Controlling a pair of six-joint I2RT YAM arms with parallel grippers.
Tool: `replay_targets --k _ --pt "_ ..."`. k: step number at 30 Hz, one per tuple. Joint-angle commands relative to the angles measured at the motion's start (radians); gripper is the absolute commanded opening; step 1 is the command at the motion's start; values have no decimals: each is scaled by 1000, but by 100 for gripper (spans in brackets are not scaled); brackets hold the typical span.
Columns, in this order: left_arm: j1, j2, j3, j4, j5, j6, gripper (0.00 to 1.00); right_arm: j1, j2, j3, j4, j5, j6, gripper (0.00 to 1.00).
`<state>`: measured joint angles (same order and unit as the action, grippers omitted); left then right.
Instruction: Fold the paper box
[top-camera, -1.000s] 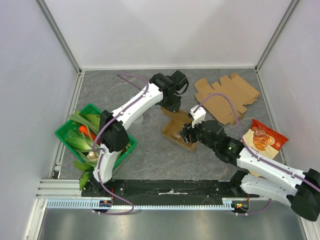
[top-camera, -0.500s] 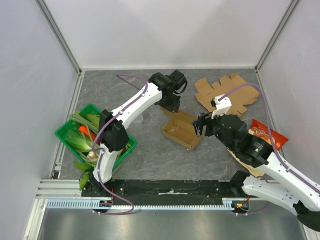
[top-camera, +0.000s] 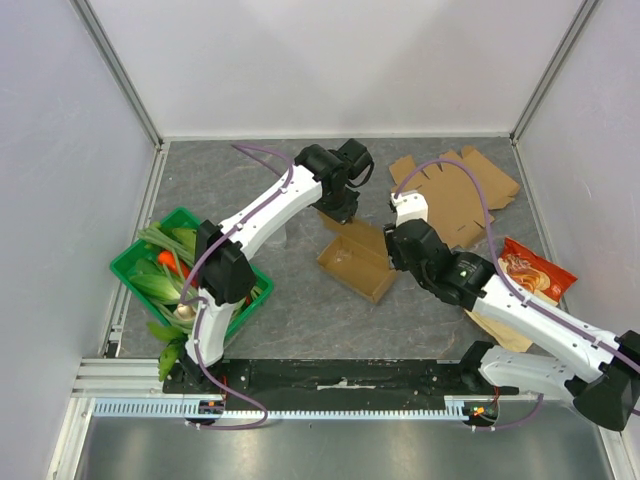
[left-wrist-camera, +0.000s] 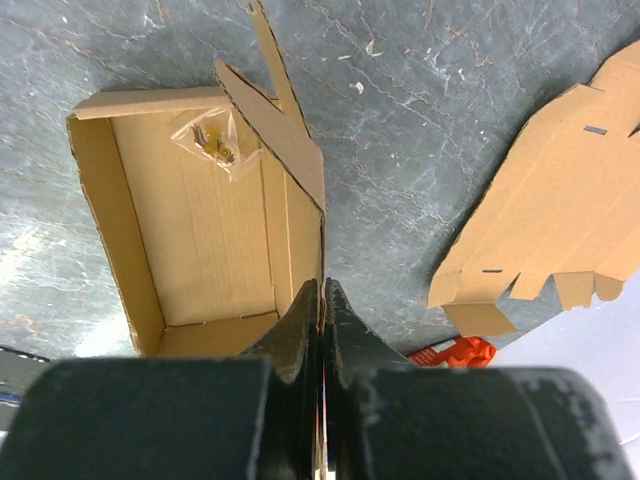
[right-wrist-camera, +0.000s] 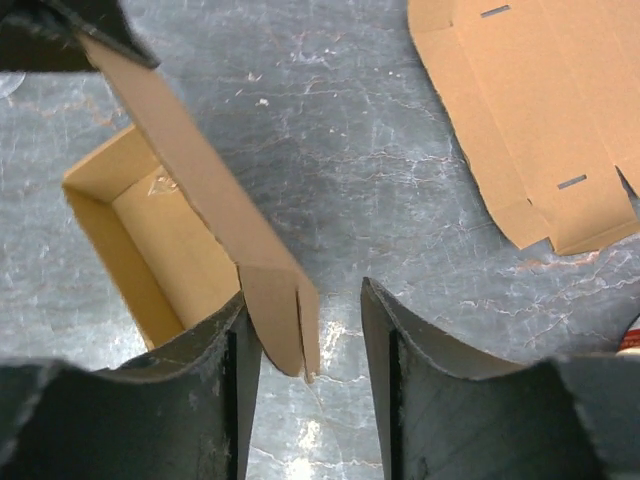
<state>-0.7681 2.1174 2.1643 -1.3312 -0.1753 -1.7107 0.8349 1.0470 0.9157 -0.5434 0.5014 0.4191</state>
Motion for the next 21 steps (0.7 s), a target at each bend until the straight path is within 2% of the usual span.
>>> replay_targets --k 1,2,4,5,6,7,8,9,10,11,12,13,14,16,17,21 --pt "-2 -68 -33 -149 -52 98 2 -5 8 -32 124 124 -31 45" --pt "-2 -77 -49 -139 -47 117 2 -22 18 -40 144 120 -34 31" --pt "-2 -100 -98 -108 -50 147 8 -42 31 -46 154 95 -42 19" --pt "-2 -109 -110 -106 -64 175 13 -62 31 -58 169 86 -49 7" --pt "-5 -115 -129 -103 -79 198 20 -72 25 -67 178 44 -62 3" --pt "-8 -144 -142 -94 -99 235 35 -85 12 -75 190 16 -92 0" --pt "-14 -167 -200 -71 -142 258 44 -106 1 -96 207 -15 -107 0" --pt "-20 -207 -252 -21 -160 299 59 -120 -21 -104 215 -52 -118 0" --pt "-28 -317 -324 183 -176 436 67 -138 -30 -110 215 -87 -128 0" --pt "-49 -402 -521 325 -203 524 81 -181 -34 -121 217 -131 -150 0" --pt "-56 -486 -647 496 -184 630 96 -204 -42 -124 217 -223 -157 0" --pt "-56 -664 -781 890 -61 801 96 -247 -47 -127 218 -259 -163 0" --pt "-51 -745 -1018 1028 -14 834 97 -259 -48 -133 215 -288 -169 0" --pt "-51 -930 -1203 1375 101 972 97 -292 -61 -135 214 -365 -186 0" --pt "-51 -965 -1297 1406 108 1011 97 -298 -64 -132 208 -386 -193 0" --pt "-50 -1033 -1350 1351 128 1245 98 -327 -61 -110 189 -469 -189 0"
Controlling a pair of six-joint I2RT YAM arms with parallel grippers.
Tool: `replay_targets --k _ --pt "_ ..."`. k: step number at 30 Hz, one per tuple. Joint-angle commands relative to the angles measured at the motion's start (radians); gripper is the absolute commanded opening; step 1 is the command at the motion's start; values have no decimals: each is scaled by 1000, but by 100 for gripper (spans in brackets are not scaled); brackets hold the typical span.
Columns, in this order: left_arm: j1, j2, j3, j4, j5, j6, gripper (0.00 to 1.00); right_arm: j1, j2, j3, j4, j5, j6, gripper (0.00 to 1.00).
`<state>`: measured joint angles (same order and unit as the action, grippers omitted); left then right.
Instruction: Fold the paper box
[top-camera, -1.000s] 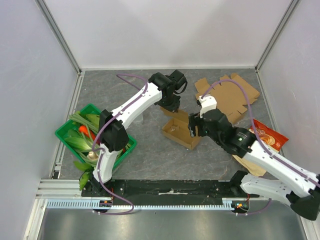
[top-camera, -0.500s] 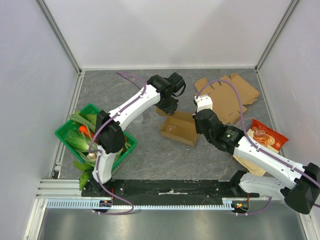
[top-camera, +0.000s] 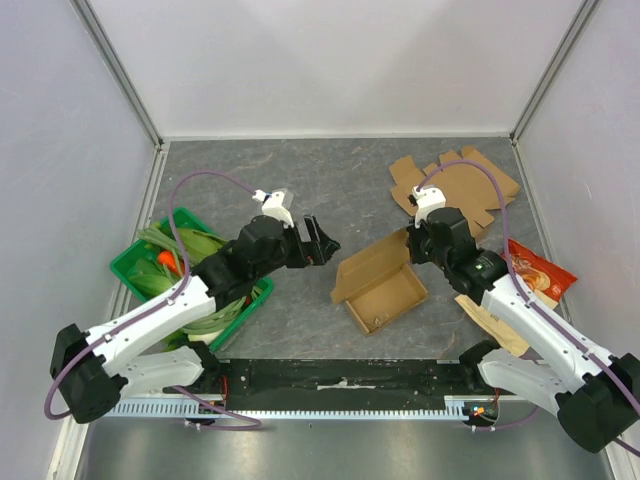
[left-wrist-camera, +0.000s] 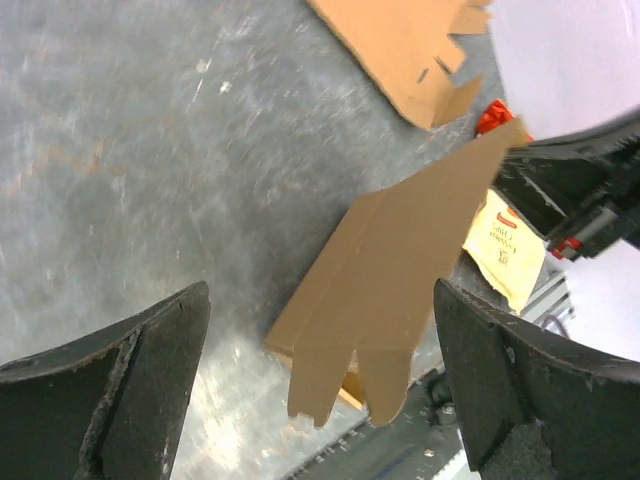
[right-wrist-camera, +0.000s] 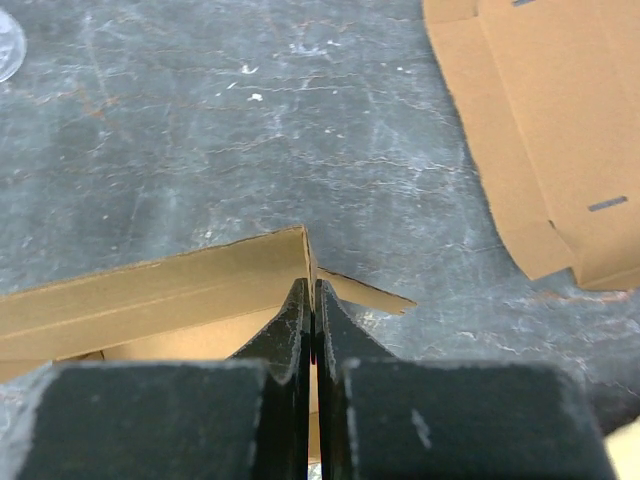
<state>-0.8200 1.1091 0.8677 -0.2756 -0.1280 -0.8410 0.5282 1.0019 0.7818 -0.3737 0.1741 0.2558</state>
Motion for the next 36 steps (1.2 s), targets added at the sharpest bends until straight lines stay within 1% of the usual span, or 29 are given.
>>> replay_targets --k 1,3,4,5,7,9,11,12,14,15,17,18,19,20,22,23,24,25,27,28,31,34,35,36 --pt "1 -32 -68 296 111 400 98 -30 -11 37 4 -166 -23 0" --pt "2 -69 -125 311 129 459 97 -34 4 51 -8 -173 -13 0" --pt "1 -84 -169 332 208 482 94 -34 9 62 -13 -173 -12 0" --pt "1 -101 -186 345 241 497 92 -37 14 65 -14 -173 -10 0" --pt "-1 -127 -222 372 299 526 92 -42 27 79 -21 -167 0 0" --pt "-5 -106 -219 339 304 536 92 -45 43 89 -25 -171 0 0" --pt "-8 -77 -197 305 252 525 90 -46 53 105 -28 -173 -3 0" --pt "-8 -51 -191 288 237 516 87 -46 55 109 -30 -171 -4 0" --pt "-7 -26 -176 282 157 499 80 -46 55 112 -30 -173 -12 0" --pt "-8 -5 -170 247 102 496 79 -48 56 112 -28 -173 -15 0" --pt "-8 9 -128 199 36 482 75 -48 55 114 -31 -171 -24 0" --pt "-7 15 -112 176 -2 476 76 -48 55 117 -36 -171 -29 0" --pt "-7 14 -87 156 -4 485 78 -48 55 119 -39 -173 -38 0" --pt "-7 8 -84 154 -1 509 89 -46 53 120 -42 -173 -44 0" --pt "21 5 -69 144 14 520 100 -46 52 126 -54 -209 -61 0" --pt "42 12 -62 142 59 543 100 -46 49 128 -57 -217 -79 0" --pt "65 27 -43 128 149 549 100 -48 49 128 -67 -231 -87 0" --pt "97 49 -30 115 177 556 100 -50 47 126 -71 -261 -93 0" --pt "108 107 5 87 247 589 97 -53 38 117 -73 -312 -102 0" --pt "110 122 13 85 254 597 95 -53 31 114 -73 -368 -104 0" --pt "111 138 22 90 243 605 94 -51 -6 94 -79 -419 -92 0" --pt "110 107 21 98 208 628 95 -51 -55 73 -103 -435 -81 0" --pt "110 94 13 117 168 658 95 -53 -69 68 -113 -439 -79 0" --pt "110 87 -4 122 159 683 95 -53 -80 65 -117 -440 -75 0"
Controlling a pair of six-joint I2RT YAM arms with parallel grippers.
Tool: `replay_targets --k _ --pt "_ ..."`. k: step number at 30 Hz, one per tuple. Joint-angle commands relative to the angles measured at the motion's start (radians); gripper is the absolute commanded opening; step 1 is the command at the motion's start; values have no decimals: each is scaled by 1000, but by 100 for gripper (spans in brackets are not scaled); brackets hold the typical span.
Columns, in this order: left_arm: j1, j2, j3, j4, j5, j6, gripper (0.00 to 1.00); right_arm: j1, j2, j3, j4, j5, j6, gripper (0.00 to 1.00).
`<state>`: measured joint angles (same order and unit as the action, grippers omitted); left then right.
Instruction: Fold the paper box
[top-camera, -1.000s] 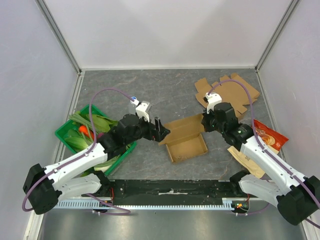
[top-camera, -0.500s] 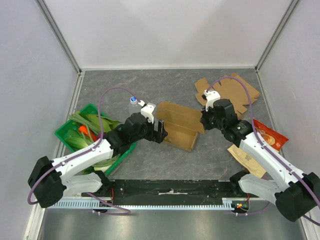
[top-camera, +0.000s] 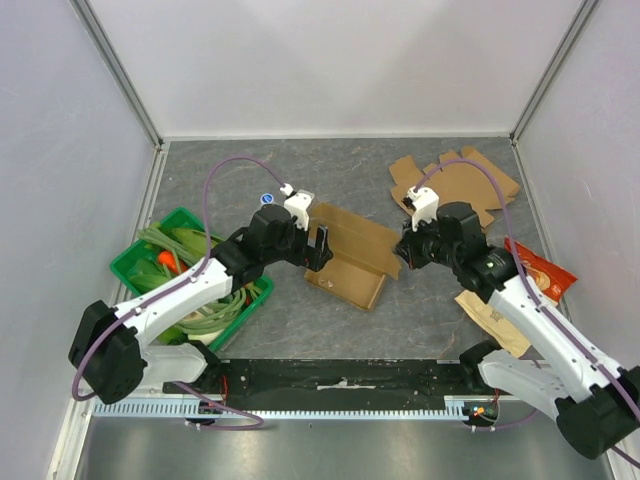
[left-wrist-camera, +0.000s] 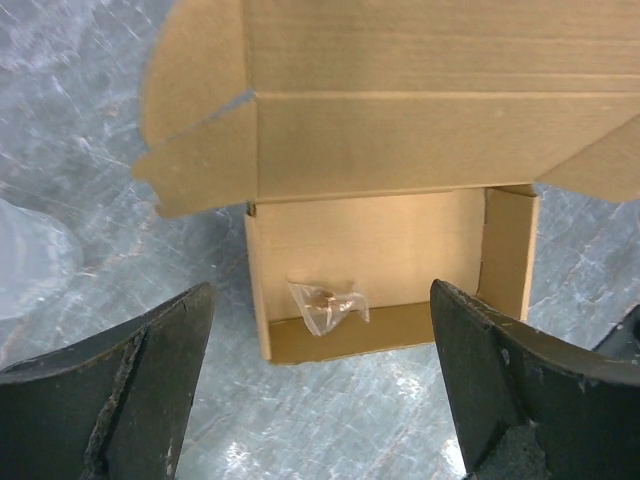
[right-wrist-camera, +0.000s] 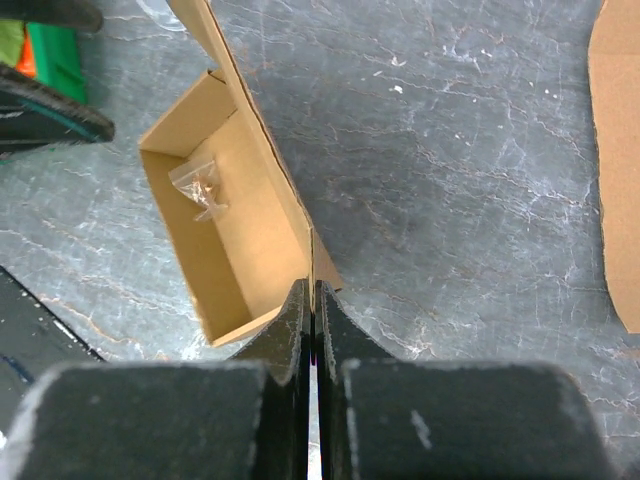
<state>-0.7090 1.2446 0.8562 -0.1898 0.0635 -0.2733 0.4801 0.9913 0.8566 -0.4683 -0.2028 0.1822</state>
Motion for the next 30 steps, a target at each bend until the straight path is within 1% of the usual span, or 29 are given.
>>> replay_targets --k 1,2,4,8,9,10,11,12,13,15,16,17,18,20,21,22,23,24,25,26,27,28,30 --pt "-1 -54 0 38 -48 146 96 -5 -89 -13 -24 -64 -1 0" --pt "0 -59 -8 33 -86 160 96 -5 -95 -13 -35 -67 -3 0" --pt "-1 -85 -13 32 -111 192 98 -5 -105 -11 -49 -73 -10 0" --pt "2 -125 18 -26 -70 265 100 -5 -121 -5 -79 -98 -23 0" --pt "8 -131 21 -28 -42 272 100 -5 -134 -5 -81 -99 -26 0" --pt "17 -132 26 -23 -21 317 99 -3 -129 -5 -76 -106 -27 0" --pt "49 -128 24 -16 71 336 100 -5 -129 -2 -78 -116 -29 0" --pt "65 -104 32 -22 112 348 100 -5 -125 -2 -79 -138 -29 0" --pt "80 -87 49 -43 146 367 100 -3 -122 -1 -79 -148 -27 0" --pt "121 -41 122 -80 257 378 98 -5 -123 -2 -81 -161 -24 0" --pt "128 8 153 -133 313 385 97 -5 -125 -2 -85 -156 -20 0" --pt "131 22 202 -143 332 387 95 -5 -126 -2 -93 -147 -15 0" --pt "131 33 210 -139 341 390 94 -5 -126 -2 -96 -104 -7 0" --pt "131 36 186 -48 342 390 94 -5 -117 2 -110 -77 -9 0" --pt "131 39 181 -22 322 384 94 -5 -100 7 -116 -38 -1 0" --pt "131 48 197 -4 306 384 94 -5 -88 13 -131 42 9 18" --pt "131 77 214 -11 309 387 93 -3 -77 25 -138 55 23 30" --pt "131 91 234 -23 309 387 91 -3 -57 30 -144 65 39 38" --pt "131 101 260 -37 315 385 91 -5 -53 24 -130 80 55 44" --pt "131 99 259 -33 324 384 90 -3 -56 13 -115 85 66 47" --pt "131 93 250 -11 335 370 90 -5 -59 -1 -95 89 89 49" --pt "131 81 218 7 364 368 90 -5 -63 -28 -57 100 100 54" --pt "131 62 196 33 380 361 89 -5 -71 -50 -27 115 128 59"
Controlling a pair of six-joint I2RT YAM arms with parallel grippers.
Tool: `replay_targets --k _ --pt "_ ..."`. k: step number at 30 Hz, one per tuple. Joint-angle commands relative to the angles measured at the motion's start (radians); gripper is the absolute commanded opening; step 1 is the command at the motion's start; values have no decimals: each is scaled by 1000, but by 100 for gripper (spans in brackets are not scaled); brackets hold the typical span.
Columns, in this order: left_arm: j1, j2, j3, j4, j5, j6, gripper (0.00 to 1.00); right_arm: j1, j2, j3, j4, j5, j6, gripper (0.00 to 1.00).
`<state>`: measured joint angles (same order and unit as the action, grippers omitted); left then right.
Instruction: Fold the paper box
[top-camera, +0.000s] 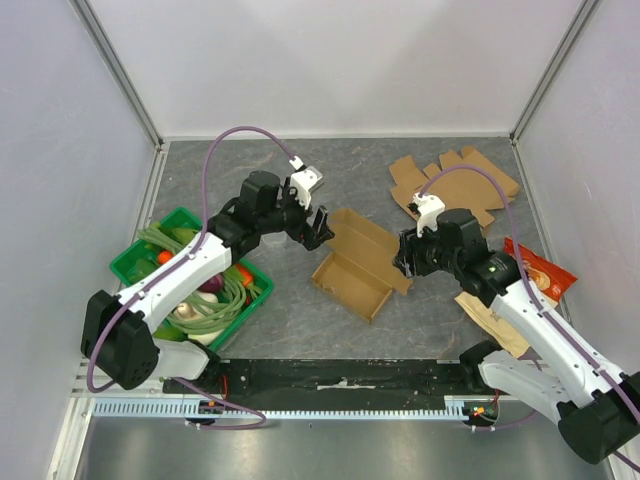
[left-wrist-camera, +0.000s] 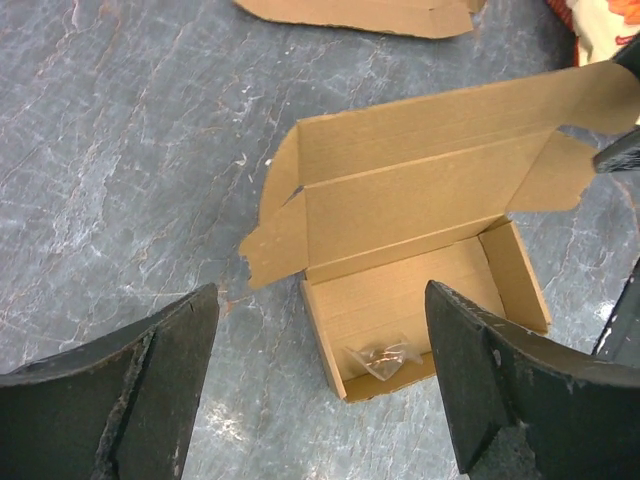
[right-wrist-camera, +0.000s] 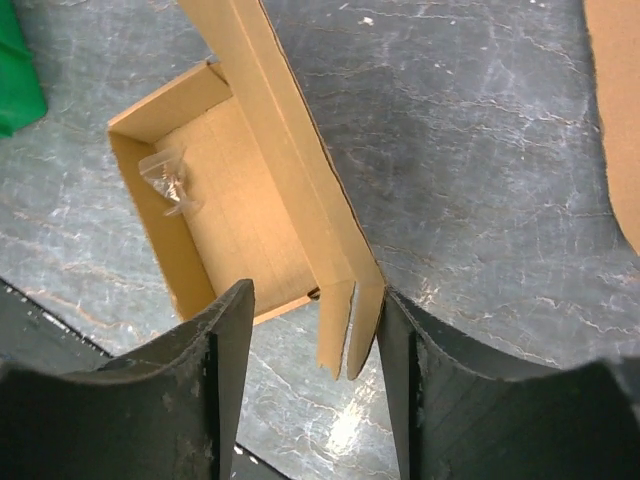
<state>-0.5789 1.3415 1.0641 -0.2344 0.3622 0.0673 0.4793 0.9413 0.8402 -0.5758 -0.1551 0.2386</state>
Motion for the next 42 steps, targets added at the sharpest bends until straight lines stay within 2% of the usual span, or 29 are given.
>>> replay_targets --k 1,4,8,9,11,14,15,18,21,26,30,35,42 --pt "1 -38 -18 75 84 20 89 -4 -25 -50 91 92 83 61" --pt "1 -33 -23 44 95 34 89 -4 -47 -93 119 137 100 69" --pt "1 5 -4 7 150 60 89 -2 -13 -157 198 32 122 72" --pt "1 27 2 3 150 62 89 -4 -12 -174 268 -7 129 71" --pt "1 44 16 -3 150 68 88 -4 -25 -237 355 -32 148 68" --pt "1 82 30 -6 147 86 88 -2 -67 -292 471 -24 137 49" --pt "1 90 33 -3 133 89 88 -4 -76 -297 485 9 134 40" --pt "2 125 40 13 75 123 93 -2 -84 -280 432 71 119 31" --pt "10 174 71 47 58 157 96 -4 -64 -239 363 22 82 26" --pt "34 267 131 73 119 196 96 -4 -130 -257 352 19 54 20" --pt "42 329 204 20 167 230 95 -4 -133 -248 343 -12 42 14" --pt "42 429 272 -66 239 284 94 -2 -128 -242 355 -38 36 12" --pt "40 524 359 -20 400 293 89 -4 -110 -224 356 -57 22 11"
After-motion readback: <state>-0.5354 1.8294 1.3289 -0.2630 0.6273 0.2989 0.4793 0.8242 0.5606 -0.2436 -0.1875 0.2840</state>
